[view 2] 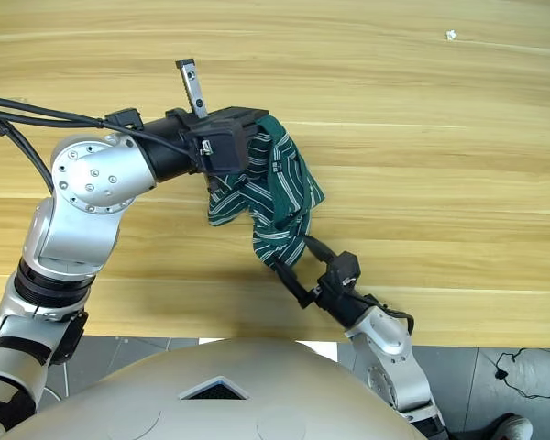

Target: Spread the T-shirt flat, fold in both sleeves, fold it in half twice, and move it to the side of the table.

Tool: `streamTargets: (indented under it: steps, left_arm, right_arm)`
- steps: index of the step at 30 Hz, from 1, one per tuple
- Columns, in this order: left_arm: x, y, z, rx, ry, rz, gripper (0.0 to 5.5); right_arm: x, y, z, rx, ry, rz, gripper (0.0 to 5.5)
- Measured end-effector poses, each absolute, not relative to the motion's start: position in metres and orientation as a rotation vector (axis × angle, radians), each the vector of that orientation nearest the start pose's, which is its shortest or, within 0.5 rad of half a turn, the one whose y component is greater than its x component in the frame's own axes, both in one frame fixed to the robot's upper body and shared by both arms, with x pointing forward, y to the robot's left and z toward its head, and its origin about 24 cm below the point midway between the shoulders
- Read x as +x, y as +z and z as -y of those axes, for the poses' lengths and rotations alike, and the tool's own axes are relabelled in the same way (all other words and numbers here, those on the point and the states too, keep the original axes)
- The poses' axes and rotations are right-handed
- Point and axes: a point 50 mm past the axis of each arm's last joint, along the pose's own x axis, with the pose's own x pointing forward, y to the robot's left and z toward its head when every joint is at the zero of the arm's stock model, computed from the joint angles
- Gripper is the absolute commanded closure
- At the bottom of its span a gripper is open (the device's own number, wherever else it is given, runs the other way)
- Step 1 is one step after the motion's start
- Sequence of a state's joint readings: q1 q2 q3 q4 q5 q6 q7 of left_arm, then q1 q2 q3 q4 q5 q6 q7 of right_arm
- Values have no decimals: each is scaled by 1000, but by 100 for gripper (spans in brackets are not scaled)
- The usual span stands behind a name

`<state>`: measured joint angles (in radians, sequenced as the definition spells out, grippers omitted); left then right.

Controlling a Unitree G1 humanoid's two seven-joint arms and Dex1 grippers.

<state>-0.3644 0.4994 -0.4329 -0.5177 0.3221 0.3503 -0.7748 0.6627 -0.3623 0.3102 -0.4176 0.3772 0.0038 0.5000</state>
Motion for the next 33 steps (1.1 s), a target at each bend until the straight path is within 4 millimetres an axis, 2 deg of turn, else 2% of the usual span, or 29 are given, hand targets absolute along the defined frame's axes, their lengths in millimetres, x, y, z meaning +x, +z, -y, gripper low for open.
streamTargets:
  steps: [8, 14, 26, 33]
  left_arm:
    - [228, 169, -73, 936, -1067, 222, 549]
    - [226, 167, -72, 950, -1082, 214, 549]
    - [208, 174, -64, 965, -1155, 271, 549]
    - [206, 175, -66, 981, -1156, 273, 550]
  right_arm:
    - [109, 21, 117, 344, 671, -271, 193]
    - [115, 48, 113, 588, 684, -216, 193]
    - [121, 47, 111, 590, 663, -276, 193]
    - [123, 44, 110, 584, 650, -278, 317]
